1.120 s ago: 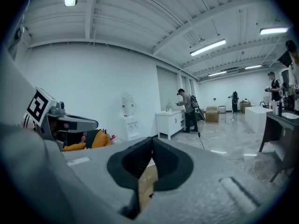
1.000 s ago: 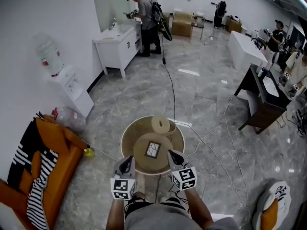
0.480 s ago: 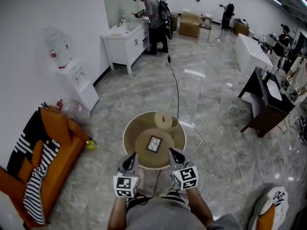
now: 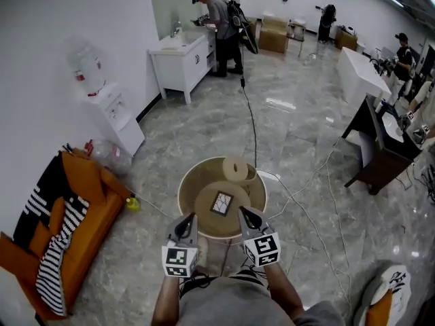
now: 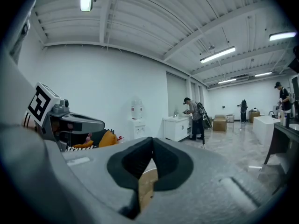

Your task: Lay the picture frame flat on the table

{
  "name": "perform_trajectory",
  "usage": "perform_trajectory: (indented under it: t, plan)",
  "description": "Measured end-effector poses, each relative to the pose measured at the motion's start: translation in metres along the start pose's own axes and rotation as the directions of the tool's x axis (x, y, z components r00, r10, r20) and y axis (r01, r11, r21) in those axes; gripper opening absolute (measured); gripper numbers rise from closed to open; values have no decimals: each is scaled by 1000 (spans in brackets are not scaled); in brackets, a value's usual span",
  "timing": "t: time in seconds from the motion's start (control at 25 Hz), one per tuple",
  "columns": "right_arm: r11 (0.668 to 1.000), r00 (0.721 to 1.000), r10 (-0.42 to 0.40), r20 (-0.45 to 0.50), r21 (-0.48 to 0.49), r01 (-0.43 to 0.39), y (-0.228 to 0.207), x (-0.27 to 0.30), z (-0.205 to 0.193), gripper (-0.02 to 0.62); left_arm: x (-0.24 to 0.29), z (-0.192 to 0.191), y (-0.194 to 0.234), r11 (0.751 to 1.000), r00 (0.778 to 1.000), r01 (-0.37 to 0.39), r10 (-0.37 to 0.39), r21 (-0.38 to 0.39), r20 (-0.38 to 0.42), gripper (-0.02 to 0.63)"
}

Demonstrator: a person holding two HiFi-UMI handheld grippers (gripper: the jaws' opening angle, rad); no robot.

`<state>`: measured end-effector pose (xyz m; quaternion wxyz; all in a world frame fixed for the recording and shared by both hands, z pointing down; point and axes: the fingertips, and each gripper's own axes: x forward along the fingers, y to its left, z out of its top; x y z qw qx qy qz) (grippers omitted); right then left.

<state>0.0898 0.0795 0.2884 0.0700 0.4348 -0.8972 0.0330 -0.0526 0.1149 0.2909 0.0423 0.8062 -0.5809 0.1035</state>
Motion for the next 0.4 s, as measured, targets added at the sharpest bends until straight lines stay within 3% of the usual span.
perform_trajectory:
  t: [0.4]
  plan:
    - [1000, 1000, -6, -17, -13, 6, -1, 6, -4, -2, 6, 1, 0, 1000, 1000, 24, -24, 14, -9, 18]
